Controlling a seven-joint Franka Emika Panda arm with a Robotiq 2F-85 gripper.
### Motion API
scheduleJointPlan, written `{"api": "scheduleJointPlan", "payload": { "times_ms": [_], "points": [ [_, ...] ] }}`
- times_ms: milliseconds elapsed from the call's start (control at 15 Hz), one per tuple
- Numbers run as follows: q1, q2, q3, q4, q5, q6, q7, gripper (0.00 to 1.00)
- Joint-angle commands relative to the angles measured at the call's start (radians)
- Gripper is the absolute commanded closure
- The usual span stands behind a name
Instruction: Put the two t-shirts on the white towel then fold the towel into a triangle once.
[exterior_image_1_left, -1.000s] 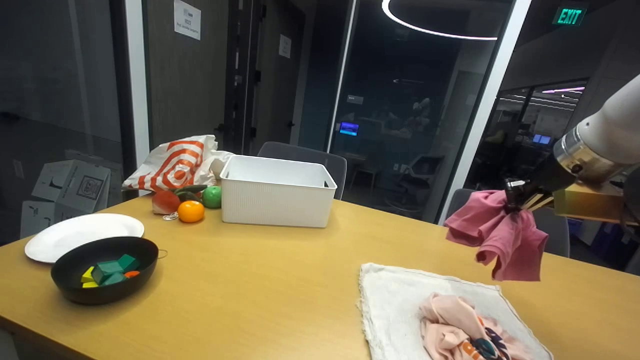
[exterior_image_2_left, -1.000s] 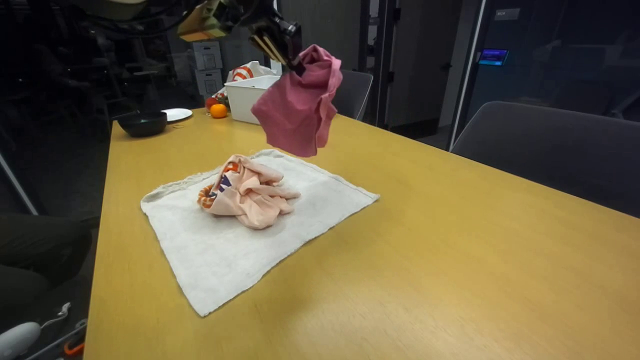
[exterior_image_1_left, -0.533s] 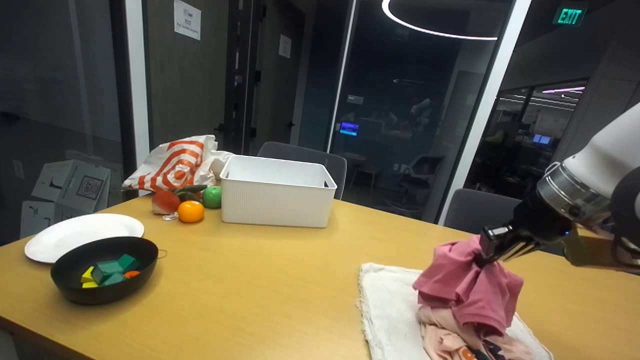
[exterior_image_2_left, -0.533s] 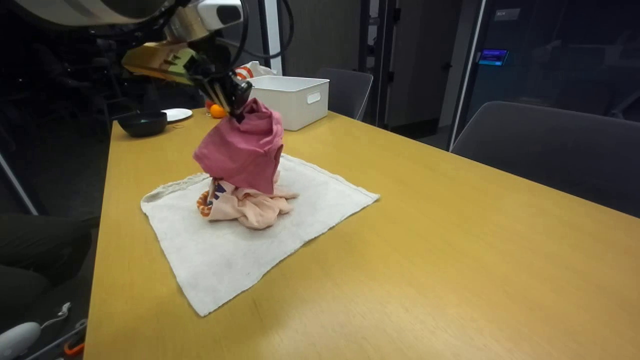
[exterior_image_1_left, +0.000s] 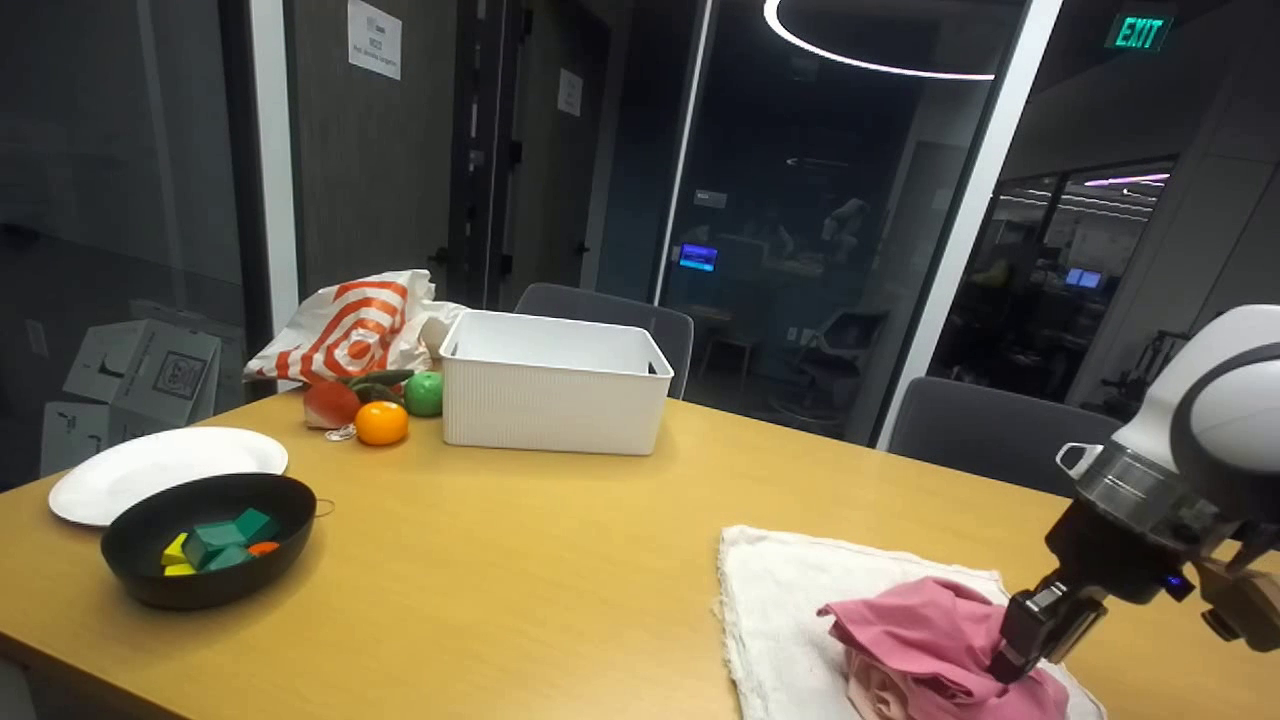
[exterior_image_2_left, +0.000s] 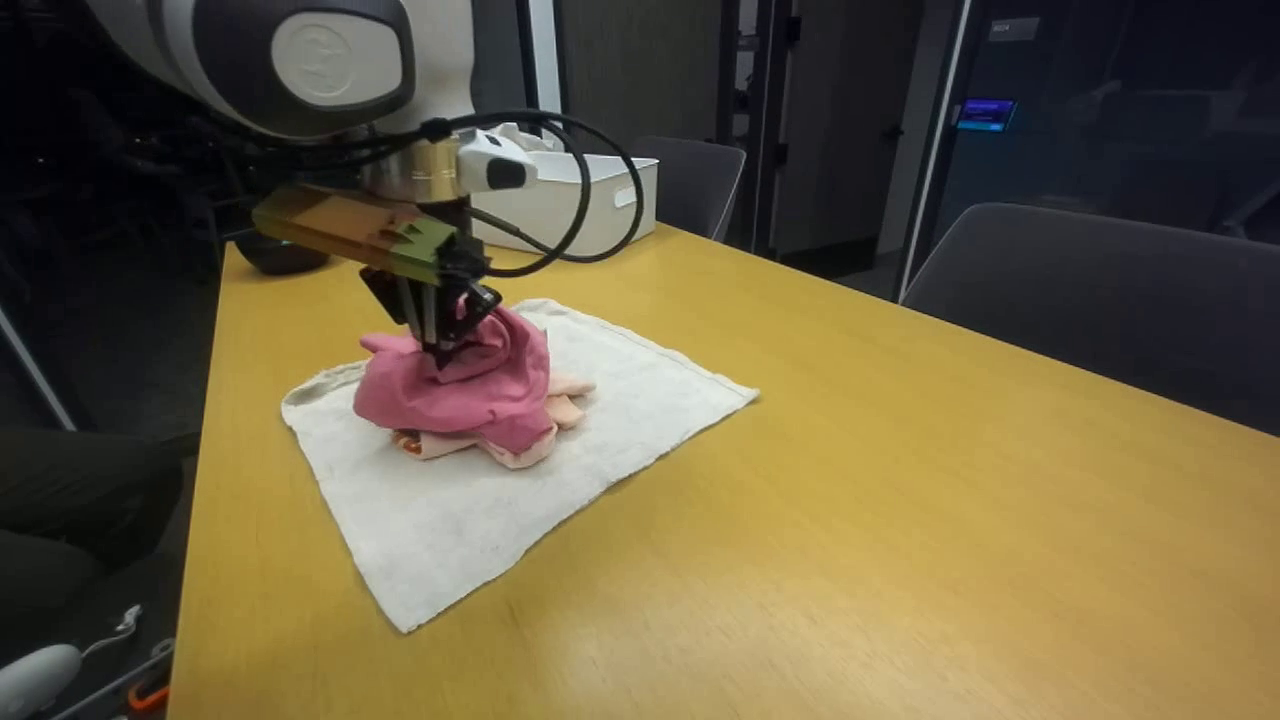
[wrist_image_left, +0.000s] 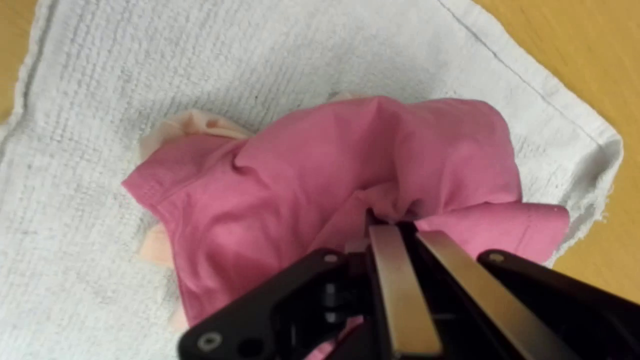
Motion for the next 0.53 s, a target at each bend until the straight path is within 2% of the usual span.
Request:
{"api": "scheduleJointPlan", "payload": {
  "times_ms": [0, 200, 467],
  "points": [
    [-0.109, 0.146, 0.117, 0.138, 0.04, -0.074, -0.175, 0.95],
    [-0.168, 0.247, 0.212, 0.235, 0.044, -0.098, -0.251, 0.95],
    [-0.249, 0.358, 0.313, 0.359, 0.131, -0.213, -0.307, 0.94]
  ]
}}
